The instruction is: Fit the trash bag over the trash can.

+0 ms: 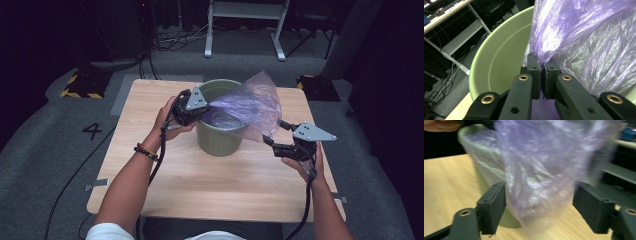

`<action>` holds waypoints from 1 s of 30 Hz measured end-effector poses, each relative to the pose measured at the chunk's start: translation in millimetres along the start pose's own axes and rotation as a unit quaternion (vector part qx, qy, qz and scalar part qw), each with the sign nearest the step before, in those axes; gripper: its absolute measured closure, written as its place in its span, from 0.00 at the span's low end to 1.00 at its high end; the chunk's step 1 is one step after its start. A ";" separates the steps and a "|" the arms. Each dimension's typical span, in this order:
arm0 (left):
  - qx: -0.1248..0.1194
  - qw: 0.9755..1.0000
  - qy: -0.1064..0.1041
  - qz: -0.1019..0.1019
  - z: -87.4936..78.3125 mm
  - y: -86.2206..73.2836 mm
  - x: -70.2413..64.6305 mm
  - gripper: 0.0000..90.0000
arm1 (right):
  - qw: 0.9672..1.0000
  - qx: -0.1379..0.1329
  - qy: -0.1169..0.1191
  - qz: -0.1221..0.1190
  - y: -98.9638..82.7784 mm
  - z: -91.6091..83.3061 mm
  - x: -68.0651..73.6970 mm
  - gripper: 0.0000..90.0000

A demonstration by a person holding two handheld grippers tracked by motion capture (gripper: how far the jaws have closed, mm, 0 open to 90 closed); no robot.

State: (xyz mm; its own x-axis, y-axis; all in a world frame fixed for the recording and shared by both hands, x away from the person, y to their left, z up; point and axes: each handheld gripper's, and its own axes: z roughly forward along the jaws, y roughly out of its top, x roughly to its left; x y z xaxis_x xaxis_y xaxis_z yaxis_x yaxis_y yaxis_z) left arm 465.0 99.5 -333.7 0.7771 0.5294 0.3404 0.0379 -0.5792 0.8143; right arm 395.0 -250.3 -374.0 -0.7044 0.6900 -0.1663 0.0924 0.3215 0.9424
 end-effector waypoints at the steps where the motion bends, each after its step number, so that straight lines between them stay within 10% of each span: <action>1: 0.000 1.000 0.001 -0.001 0.0 -0.3 0.4 0.91 | 1.000 -0.001 0.021 -0.004 1.3 5.3 2.4 0.50; 8: -0.008 1.000 -0.002 -0.019 -6.4 -4.1 6.0 0.81 | 0.998 -0.027 0.037 -0.038 14.9 13.2 15.6 0.91; 19: -0.046 0.998 -0.036 -0.036 -29.2 0.0 0.2 0.27 | 0.995 -0.015 0.022 -0.093 37.7 16.6 36.1 0.99; 25: -0.059 0.996 -0.059 0.021 -32.6 14.7 -35.5 0.27 | 0.992 -0.006 0.028 -0.122 49.2 22.4 48.8 0.97; 30: -0.046 0.995 -0.066 0.050 -22.2 18.1 -48.1 0.51 | 0.990 -0.008 0.039 -0.137 54.0 23.9 57.8 0.92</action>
State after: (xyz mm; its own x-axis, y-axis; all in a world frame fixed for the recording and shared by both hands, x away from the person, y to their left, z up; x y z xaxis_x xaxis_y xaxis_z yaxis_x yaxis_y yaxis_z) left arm 414.3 77.3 -324.9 0.8502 0.3826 0.3616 -0.0968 -0.5616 0.8217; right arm 376.1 -177.5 -339.7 -0.7537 0.5265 -0.3933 -0.1197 0.4785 0.8699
